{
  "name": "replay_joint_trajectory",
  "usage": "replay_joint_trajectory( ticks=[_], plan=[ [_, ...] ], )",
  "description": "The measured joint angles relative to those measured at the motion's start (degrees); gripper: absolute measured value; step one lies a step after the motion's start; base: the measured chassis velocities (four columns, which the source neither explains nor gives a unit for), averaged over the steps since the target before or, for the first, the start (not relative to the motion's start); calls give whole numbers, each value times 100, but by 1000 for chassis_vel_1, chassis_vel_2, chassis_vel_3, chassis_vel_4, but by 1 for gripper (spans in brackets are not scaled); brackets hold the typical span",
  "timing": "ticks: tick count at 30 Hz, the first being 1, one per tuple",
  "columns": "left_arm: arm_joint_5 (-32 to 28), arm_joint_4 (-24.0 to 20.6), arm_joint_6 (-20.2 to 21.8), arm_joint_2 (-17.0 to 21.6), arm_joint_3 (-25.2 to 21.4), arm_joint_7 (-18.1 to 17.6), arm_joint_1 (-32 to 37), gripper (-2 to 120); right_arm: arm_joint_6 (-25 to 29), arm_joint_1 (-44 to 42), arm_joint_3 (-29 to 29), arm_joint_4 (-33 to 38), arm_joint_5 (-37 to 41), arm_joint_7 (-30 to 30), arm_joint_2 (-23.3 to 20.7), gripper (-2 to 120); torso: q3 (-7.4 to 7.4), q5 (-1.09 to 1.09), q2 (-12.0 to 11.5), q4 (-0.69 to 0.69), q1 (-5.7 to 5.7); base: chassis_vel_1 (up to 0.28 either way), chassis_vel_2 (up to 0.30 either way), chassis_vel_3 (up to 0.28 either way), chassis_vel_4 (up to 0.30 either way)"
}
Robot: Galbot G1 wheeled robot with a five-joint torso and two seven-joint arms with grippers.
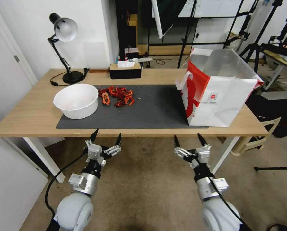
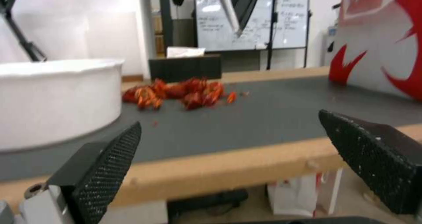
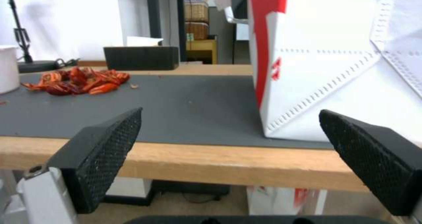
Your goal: Close the takeout container lid, then place the container into the takeout bag.
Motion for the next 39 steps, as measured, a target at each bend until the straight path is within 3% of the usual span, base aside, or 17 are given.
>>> replay_joint_trajectory(
  ticks=[11, 39],
  plan=[
    [173, 89, -109, -256, -41, -552, 222, 100, 13, -148, -62, -14, 89, 96, 86, 100, 0, -1, 0, 0, 0, 0, 0, 0, 0],
    [165, 82, -83, -254, -26, -557, 202, 100, 27, -142, -77, -29, 69, 105, 90, 100, 0, -1, 0, -1, 1, 0, 0, 0, 0]
  ],
)
